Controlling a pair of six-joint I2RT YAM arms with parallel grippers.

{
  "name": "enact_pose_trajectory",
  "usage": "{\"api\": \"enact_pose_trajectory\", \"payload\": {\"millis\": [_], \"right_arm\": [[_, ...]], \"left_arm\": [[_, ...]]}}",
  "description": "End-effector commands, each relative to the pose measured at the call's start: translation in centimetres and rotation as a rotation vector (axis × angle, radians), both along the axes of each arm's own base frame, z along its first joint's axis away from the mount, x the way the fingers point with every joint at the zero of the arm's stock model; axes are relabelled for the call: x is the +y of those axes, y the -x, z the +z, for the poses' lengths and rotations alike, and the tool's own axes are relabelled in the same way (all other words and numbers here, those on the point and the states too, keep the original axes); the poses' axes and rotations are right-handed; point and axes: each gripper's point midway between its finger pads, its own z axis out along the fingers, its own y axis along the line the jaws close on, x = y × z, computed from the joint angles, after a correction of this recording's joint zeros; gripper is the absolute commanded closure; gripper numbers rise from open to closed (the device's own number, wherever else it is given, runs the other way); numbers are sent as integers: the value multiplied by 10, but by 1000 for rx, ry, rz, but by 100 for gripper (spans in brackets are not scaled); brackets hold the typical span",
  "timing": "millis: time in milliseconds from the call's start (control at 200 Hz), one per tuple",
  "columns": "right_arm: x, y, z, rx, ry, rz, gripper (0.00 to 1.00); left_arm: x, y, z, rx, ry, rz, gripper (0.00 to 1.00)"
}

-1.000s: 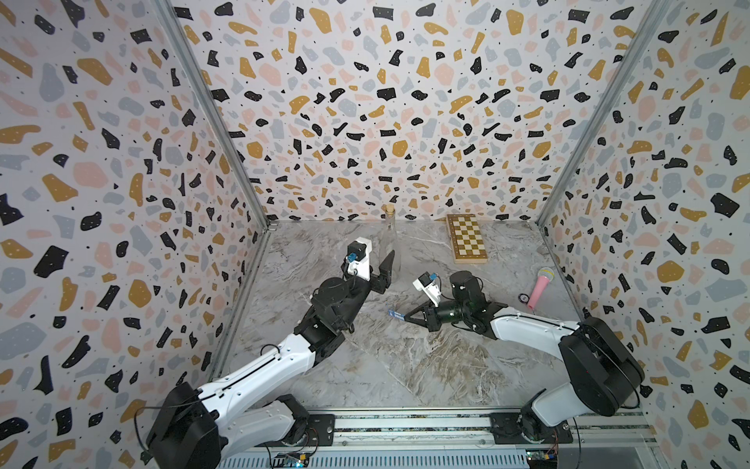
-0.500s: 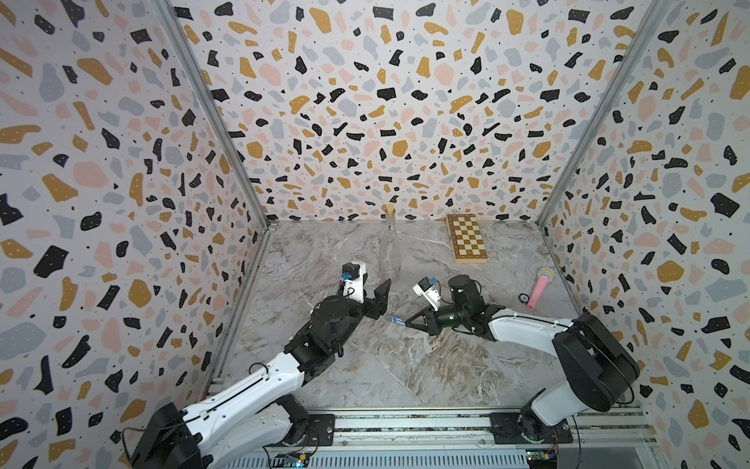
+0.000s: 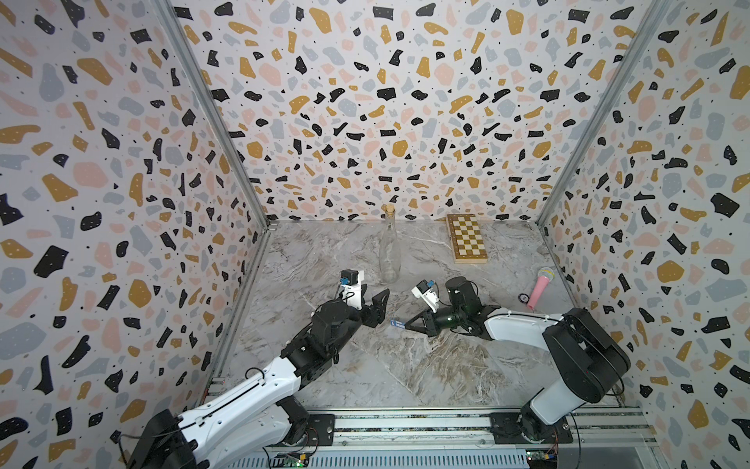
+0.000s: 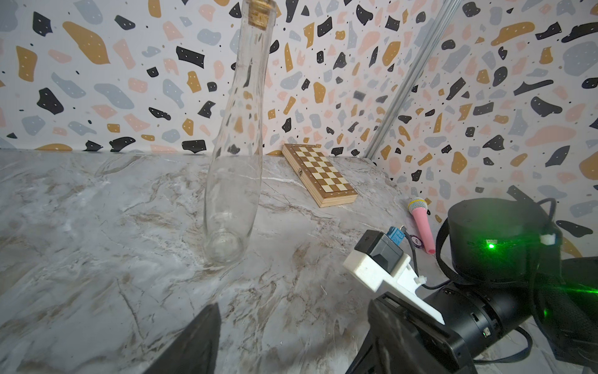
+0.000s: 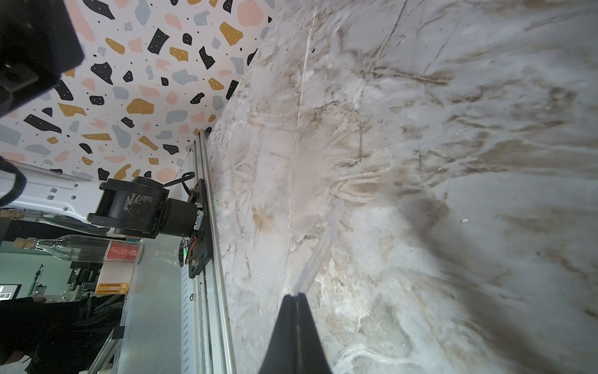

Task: Remove the label from the bottle
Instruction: Place the label at the center of the board.

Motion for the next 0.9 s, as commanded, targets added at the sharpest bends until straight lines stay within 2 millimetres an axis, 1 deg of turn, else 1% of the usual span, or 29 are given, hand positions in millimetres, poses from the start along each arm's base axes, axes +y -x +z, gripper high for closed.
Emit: {"api": "enact_pose_trajectory", "payload": {"millis": [0,325,676,896], "right_arm": [[7,-6,11,-16,-17,7,98],[11,-12,9,9,-1,7,98],[9,-11,7,34,17,-6,98],[8,-9,1,70,33,-7,98]], "left_arm": [[0,7,-5,32,28,-14,29],[11,17,-16,80,23,-2,29],[-4,19,-41,159,32,-55,30],[-6,22,-62,223,41,-63,32]]}}
